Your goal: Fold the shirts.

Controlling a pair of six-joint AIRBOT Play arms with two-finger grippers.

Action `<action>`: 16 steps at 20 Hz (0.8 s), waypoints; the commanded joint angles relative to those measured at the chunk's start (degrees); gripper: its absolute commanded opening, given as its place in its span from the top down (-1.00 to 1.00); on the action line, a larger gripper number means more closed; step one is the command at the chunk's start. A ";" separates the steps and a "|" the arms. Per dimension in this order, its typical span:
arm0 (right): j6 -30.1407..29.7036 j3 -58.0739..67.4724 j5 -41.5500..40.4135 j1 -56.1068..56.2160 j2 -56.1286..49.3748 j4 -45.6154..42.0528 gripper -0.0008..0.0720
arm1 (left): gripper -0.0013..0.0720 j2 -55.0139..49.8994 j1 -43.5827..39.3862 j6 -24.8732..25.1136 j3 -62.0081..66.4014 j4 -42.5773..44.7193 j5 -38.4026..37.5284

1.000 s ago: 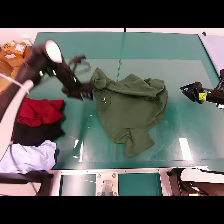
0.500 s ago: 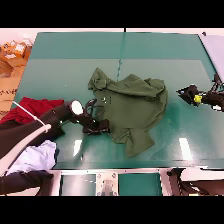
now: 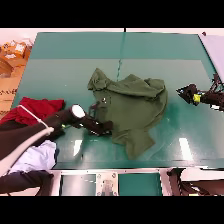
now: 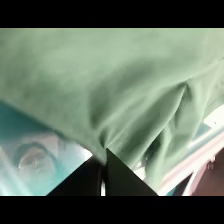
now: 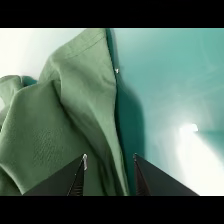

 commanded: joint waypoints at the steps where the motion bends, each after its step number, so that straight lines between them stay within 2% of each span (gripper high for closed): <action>1: 0.02 0.02 0.81 0.07 -0.04 -1.38 -0.02 | 0.90 3.80 12.98 2.23 -0.09 8.94 -10.16; 4: 0.02 -0.90 2.40 0.76 -0.57 -1.66 0.01 | 0.90 5.18 25.22 3.80 -0.11 12.39 -13.05; 6: 0.04 -2.56 2.45 2.16 -1.22 -1.68 0.01 | 0.90 5.18 29.09 4.94 -0.09 12.33 -11.98; 9: 0.98 -5.70 2.45 4.72 -3.15 -1.68 0.01 | 0.90 5.18 30.27 6.34 -0.09 12.28 -9.66; 14: 1.33 -7.26 0.61 7.91 -6.84 -0.74 0.01 | 0.90 5.18 30.27 7.48 -0.09 11.91 -9.92; 16: 1.33 -6.10 -0.52 8.92 -7.87 1.64 0.09 | 0.90 5.18 30.27 7.48 -0.09 11.93 -9.97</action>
